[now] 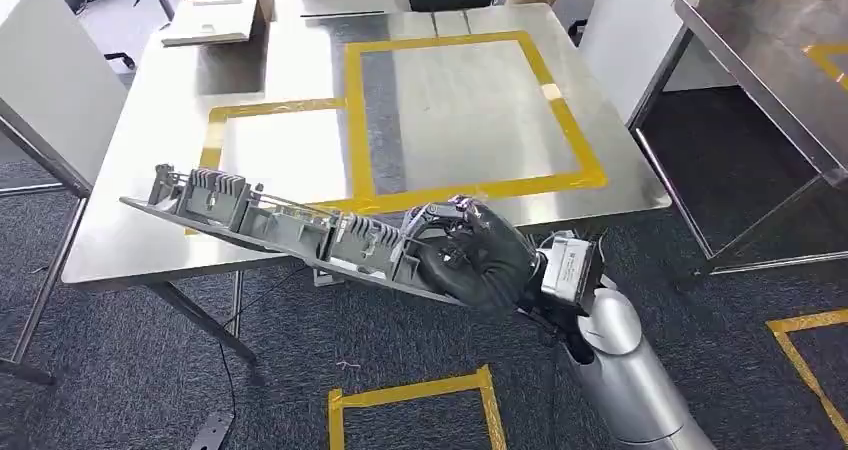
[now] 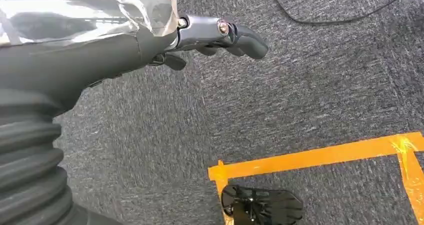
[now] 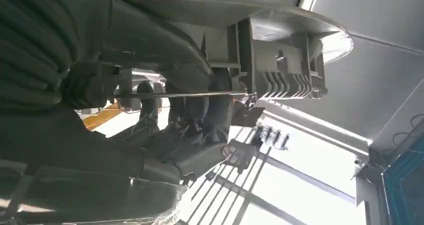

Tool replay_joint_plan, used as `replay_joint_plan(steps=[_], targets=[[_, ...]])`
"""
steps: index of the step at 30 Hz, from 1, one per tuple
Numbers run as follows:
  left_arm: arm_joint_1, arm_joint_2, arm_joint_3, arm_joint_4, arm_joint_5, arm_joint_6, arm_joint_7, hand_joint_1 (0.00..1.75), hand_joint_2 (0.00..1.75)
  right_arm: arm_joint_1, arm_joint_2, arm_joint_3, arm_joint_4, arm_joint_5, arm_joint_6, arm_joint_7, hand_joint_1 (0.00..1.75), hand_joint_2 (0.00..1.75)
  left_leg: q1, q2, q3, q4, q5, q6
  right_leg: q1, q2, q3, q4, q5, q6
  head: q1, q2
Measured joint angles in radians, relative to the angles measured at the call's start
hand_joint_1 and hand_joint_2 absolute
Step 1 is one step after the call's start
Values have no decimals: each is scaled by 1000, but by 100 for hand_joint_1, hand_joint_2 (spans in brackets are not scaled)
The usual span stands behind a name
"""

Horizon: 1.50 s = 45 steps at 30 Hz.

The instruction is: Take the parts from the cabinet and place them on the table.

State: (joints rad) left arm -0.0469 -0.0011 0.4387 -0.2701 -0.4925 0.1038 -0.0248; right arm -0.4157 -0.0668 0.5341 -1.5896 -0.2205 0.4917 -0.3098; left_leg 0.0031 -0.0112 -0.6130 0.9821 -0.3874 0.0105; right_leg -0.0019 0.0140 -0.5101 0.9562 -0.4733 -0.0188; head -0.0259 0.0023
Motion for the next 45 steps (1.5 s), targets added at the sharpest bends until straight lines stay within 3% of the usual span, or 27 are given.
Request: replay_joint_plan(steps=[2,5,9,21,31,45], targets=[[-1,0,-3,0,0,0,0,0,175,0,0,0,0,0,-1,0,175,175,-1,0,0,0,-1,3,-1,0,0,-2,-1,2,0,0],[-3,0,-3,0,0,-1,1,0,175,0,0,0,0,0,-2,0,175,175,-4,0,-1,0,-2,5,-4,0,0,-3,-1,13,0,0],[-3,0,-4,0,0,-5,2,0,175,0,0,-1,0,0,-3,0,175,175,-3,0,-1,1,-2,5,-4,0,0,-3,0,15,0,0],[-7,2,-24,-3,-2,-8,4,0,175,-16,23,-30,-3,-5,-85,8,175,175,1,1,0,0,-2,5,2,0,-1,-2,0,14,0,0],[-9,0,-34,-9,-11,-7,19,0,175,-29,60,-18,-6,-11,-81,11,175,175,2,1,0,-1,-2,5,3,0,-1,-2,-1,13,0,0],[-15,-2,-63,-10,-19,-9,31,0,175,-24,58,-20,-33,-85,-33,21,175,175,2,2,0,0,-2,5,3,0,-1,-2,-1,14,0,0]])
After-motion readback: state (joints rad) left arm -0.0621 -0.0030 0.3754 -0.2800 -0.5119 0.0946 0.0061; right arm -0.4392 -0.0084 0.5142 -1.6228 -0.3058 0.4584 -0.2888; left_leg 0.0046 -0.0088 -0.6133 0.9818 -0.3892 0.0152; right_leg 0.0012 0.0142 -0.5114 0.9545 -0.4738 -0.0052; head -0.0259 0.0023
